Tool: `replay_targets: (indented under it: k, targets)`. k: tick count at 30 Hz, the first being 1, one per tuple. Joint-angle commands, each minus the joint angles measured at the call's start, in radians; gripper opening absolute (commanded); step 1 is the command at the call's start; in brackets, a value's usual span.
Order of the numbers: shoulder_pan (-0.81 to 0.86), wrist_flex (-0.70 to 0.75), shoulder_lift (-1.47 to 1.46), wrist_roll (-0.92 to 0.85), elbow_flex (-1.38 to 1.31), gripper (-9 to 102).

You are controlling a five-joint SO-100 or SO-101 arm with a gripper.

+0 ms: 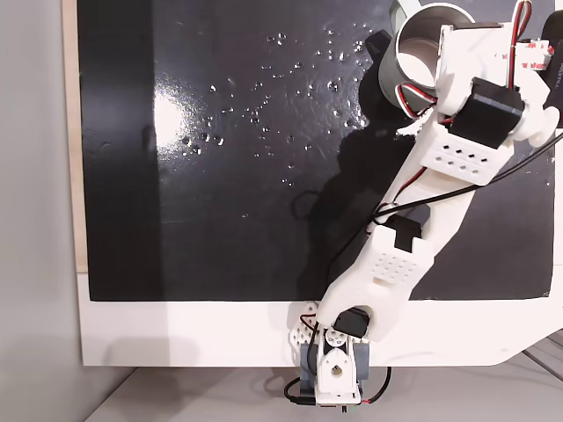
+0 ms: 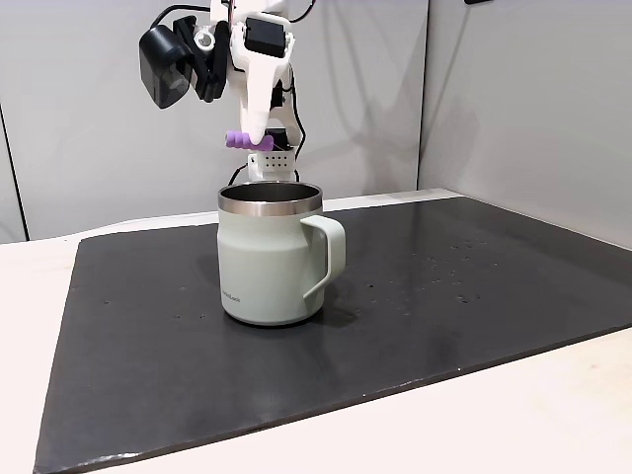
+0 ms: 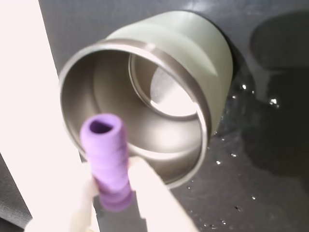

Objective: Grasp a pengrip and put it in the cup.

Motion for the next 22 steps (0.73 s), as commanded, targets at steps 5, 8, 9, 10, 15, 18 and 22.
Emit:
replay_targets:
  k: [5,8,9,10,15,18,22]
  targets:
    - [-0.04,-0.015,-0.018,-0.008,-0.069,0]
    - [-0.044,-0.015,-0.02,-0.005,-0.069,2]
    - [-0.044,-0.012,-0.02,-0.003,-0.069,6]
    - [-0.041,-0.011,-0.02,0.006,-0.069,12]
    - [-0.023,-0.011,-0.021,0.034,-0.071,20]
    - [-0.02,-0.006,-0.021,0.035,-0.071,20]
    - [-0.018,0.002,-0.02,0.035,-0.071,20]
